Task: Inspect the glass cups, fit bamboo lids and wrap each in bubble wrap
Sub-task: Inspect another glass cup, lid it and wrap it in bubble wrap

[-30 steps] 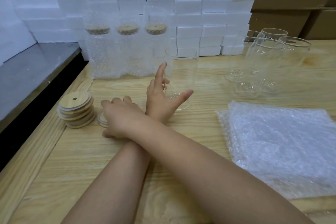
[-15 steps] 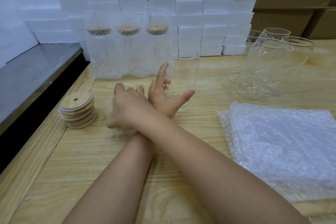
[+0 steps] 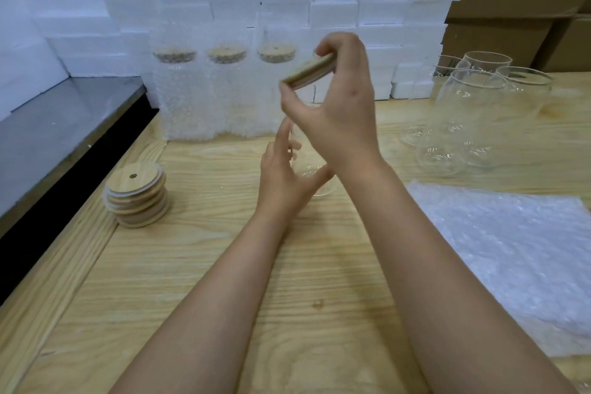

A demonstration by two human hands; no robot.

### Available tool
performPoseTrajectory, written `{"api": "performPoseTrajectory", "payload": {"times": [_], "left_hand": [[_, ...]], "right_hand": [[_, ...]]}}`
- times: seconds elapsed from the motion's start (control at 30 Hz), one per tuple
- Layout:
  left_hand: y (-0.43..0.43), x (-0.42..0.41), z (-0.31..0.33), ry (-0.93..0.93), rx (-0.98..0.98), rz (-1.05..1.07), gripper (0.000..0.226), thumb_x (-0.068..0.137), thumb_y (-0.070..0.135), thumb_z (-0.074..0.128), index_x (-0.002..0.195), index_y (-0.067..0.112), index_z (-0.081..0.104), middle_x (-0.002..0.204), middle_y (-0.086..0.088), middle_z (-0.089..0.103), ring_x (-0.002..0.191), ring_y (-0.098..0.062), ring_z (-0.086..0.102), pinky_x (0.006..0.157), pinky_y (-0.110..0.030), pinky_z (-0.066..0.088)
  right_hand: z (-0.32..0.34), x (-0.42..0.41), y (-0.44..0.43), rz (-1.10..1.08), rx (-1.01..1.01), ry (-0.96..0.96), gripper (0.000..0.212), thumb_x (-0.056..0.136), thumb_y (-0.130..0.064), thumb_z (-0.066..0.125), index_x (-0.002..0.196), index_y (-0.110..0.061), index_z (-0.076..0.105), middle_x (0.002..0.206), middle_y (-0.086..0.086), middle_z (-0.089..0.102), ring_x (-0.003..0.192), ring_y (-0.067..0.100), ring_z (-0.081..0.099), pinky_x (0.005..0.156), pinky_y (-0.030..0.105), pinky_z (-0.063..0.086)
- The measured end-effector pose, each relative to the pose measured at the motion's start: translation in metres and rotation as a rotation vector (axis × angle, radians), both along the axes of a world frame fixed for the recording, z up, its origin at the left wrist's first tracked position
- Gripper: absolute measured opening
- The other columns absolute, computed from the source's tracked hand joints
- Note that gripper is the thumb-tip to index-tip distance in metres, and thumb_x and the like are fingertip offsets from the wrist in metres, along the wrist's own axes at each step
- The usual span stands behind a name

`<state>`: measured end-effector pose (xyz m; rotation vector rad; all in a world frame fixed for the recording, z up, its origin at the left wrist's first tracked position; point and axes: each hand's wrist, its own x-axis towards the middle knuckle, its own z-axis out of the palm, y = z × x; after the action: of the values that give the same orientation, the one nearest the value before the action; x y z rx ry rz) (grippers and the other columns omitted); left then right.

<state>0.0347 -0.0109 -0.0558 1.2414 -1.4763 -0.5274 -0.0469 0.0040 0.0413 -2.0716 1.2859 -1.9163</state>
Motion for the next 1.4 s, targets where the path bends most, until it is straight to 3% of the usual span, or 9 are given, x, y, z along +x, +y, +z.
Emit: {"api": "performPoseTrajectory", "payload": {"times": [0.17, 0.3, 0.43, 0.6, 0.7, 0.77, 1.0, 1.27, 1.4], "left_hand": [[0.002, 0.003, -0.003, 0.049, 0.017, -0.045, 0.090, 0.066, 0.050, 0.081, 0.139, 0.048, 0.029, 0.105, 0.014, 0.047, 0.103, -0.010, 0.046, 0.090, -0.032, 0.048], [0.003, 0.003, -0.003, 0.044, 0.026, -0.054, 0.092, 0.068, 0.048, 0.081, 0.138, 0.055, 0.023, 0.108, 0.013, 0.048, 0.106, -0.009, 0.046, 0.092, -0.031, 0.046], [0.003, 0.002, -0.003, 0.049, 0.021, -0.055, 0.092, 0.068, 0.044, 0.083, 0.140, 0.051, 0.025, 0.109, 0.008, 0.049, 0.104, -0.010, 0.047, 0.089, -0.029, 0.045], [0.006, -0.001, 0.000, 0.027, -0.004, -0.047, 0.102, 0.069, 0.038, 0.084, 0.148, 0.040, 0.020, 0.120, 0.009, 0.047, 0.113, -0.010, 0.046, 0.100, -0.038, 0.045], [0.012, -0.002, 0.011, -0.021, -0.139, -0.043, 0.118, 0.066, 0.035, 0.084, 0.150, 0.037, 0.002, 0.152, 0.012, 0.021, 0.141, -0.009, 0.025, 0.113, -0.046, 0.032], [0.013, -0.001, 0.021, -0.126, -0.297, -0.032, 0.118, 0.069, 0.032, 0.083, 0.153, 0.017, 0.002, 0.159, 0.005, 0.007, 0.147, -0.016, 0.015, 0.118, -0.045, 0.024], [0.011, 0.008, 0.034, -0.332, -0.427, -0.013, 0.090, 0.073, 0.022, 0.079, 0.145, -0.002, 0.030, 0.151, -0.013, 0.035, 0.144, -0.029, 0.028, 0.110, -0.054, 0.033], [0.010, 0.008, 0.034, -0.293, -0.436, -0.010, 0.084, 0.074, 0.023, 0.079, 0.141, -0.002, 0.035, 0.150, -0.015, 0.037, 0.137, -0.011, 0.033, 0.108, -0.050, 0.037], [0.009, 0.006, 0.025, -0.261, -0.411, -0.059, 0.097, 0.074, 0.031, 0.076, 0.148, 0.004, 0.020, 0.157, -0.012, 0.021, 0.145, -0.010, 0.021, 0.115, -0.032, 0.028]], "right_hand": [[-0.011, -0.019, -0.011, -0.006, 0.048, -0.040, 0.030, 0.079, -0.020, 0.073, 0.101, -0.010, 0.055, 0.101, -0.002, 0.048, 0.086, -0.005, 0.045, 0.075, 0.006, 0.035], [-0.022, -0.023, -0.015, -0.006, 0.035, -0.060, 0.024, 0.082, -0.018, 0.071, 0.100, -0.005, 0.062, 0.104, 0.009, 0.054, 0.089, 0.002, 0.051, 0.081, 0.007, 0.038], [-0.029, -0.021, -0.015, 0.019, -0.033, -0.017, 0.023, 0.083, -0.014, 0.071, 0.101, 0.000, 0.065, 0.105, 0.016, 0.056, 0.095, 0.010, 0.053, 0.086, 0.011, 0.040], [-0.034, -0.025, -0.014, 0.046, -0.029, 0.036, 0.027, 0.083, -0.015, 0.073, 0.105, 0.000, 0.066, 0.110, 0.018, 0.056, 0.103, 0.015, 0.053, 0.091, 0.014, 0.039], [-0.034, -0.026, -0.014, 0.058, -0.023, 0.060, 0.031, 0.084, -0.023, 0.071, 0.106, -0.001, 0.067, 0.112, 0.017, 0.058, 0.107, 0.021, 0.056, 0.095, 0.026, 0.044], [-0.034, -0.028, -0.014, 0.063, -0.033, 0.090, 0.036, 0.085, -0.030, 0.067, 0.105, -0.001, 0.067, 0.113, 0.015, 0.060, 0.110, 0.026, 0.057, 0.096, 0.034, 0.045], [-0.037, -0.033, -0.017, 0.070, -0.059, 0.137, 0.039, 0.080, -0.028, 0.075, 0.105, 0.000, 0.066, 0.110, 0.015, 0.062, 0.111, 0.029, 0.057, 0.096, 0.046, 0.045], [-0.040, -0.028, -0.016, 0.065, -0.014, 0.062, 0.042, 0.077, -0.027, 0.078, 0.109, -0.003, 0.067, 0.120, 0.015, 0.059, 0.115, 0.026, 0.057, 0.097, 0.025, 0.043], [-0.040, -0.028, -0.013, 0.068, 0.011, 0.084, 0.044, 0.078, -0.029, 0.077, 0.111, -0.002, 0.066, 0.122, 0.015, 0.058, 0.118, 0.026, 0.055, 0.101, 0.036, 0.044]]}}
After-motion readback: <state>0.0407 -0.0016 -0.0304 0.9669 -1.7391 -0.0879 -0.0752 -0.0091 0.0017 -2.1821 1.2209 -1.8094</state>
